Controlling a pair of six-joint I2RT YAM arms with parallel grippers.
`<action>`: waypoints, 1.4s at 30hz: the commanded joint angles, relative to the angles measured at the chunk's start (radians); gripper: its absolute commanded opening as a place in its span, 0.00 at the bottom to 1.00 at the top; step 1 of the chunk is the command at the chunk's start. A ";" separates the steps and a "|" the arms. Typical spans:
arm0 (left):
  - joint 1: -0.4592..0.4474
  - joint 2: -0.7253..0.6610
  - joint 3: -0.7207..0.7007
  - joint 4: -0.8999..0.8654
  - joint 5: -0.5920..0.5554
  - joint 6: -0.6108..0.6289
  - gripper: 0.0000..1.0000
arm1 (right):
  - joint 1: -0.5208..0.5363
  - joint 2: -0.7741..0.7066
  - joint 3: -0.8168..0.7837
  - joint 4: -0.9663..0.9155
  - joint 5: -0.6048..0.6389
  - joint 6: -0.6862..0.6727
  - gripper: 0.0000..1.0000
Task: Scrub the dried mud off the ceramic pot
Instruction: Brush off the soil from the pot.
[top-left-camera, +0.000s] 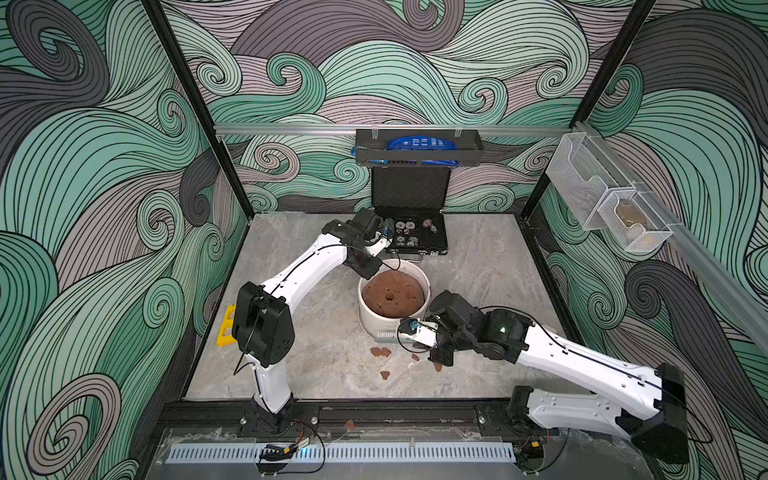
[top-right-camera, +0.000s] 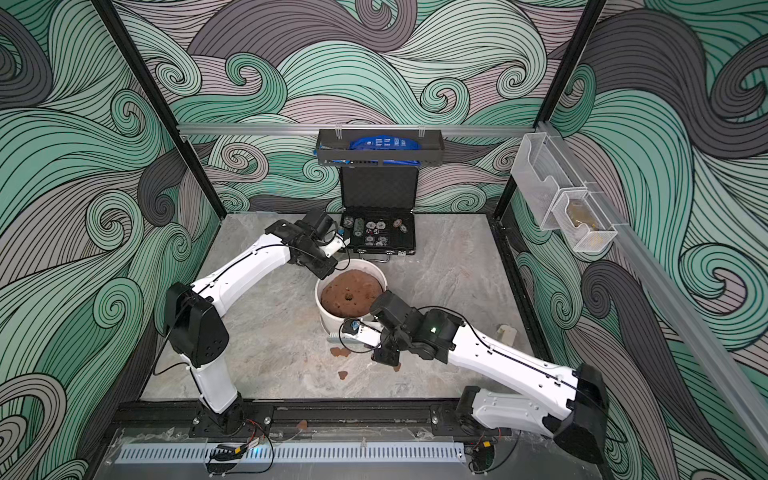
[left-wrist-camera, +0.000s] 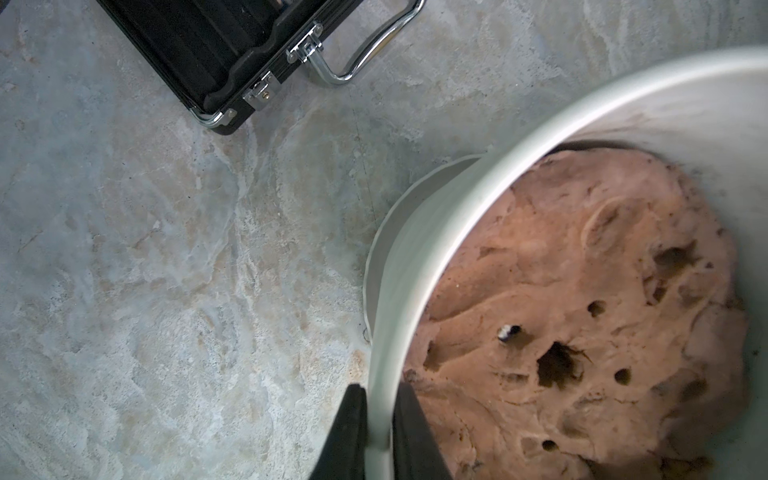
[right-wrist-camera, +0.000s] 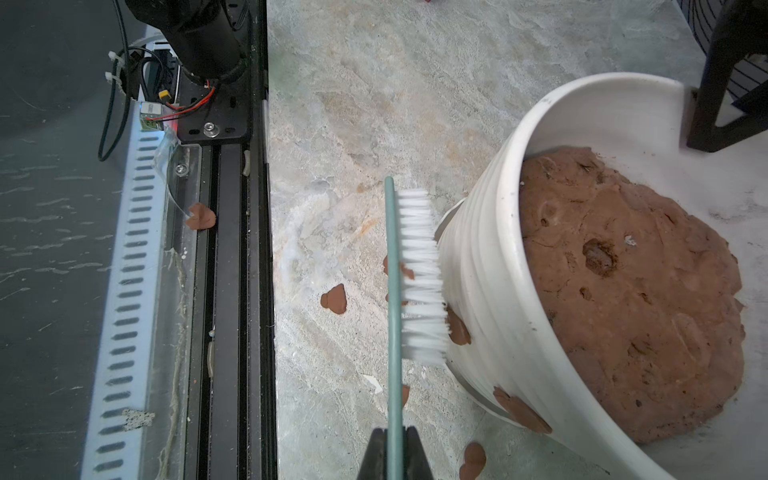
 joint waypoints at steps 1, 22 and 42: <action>0.004 -0.009 0.056 -0.042 0.031 0.013 0.27 | -0.001 -0.024 0.023 -0.002 -0.019 -0.002 0.00; -0.115 -0.211 -0.035 -0.277 -0.337 -0.945 0.73 | -0.057 -0.085 0.032 0.021 -0.064 -0.004 0.00; -0.243 -0.152 -0.154 -0.257 -0.344 -1.287 0.30 | -0.058 -0.077 0.030 -0.010 -0.085 -0.009 0.00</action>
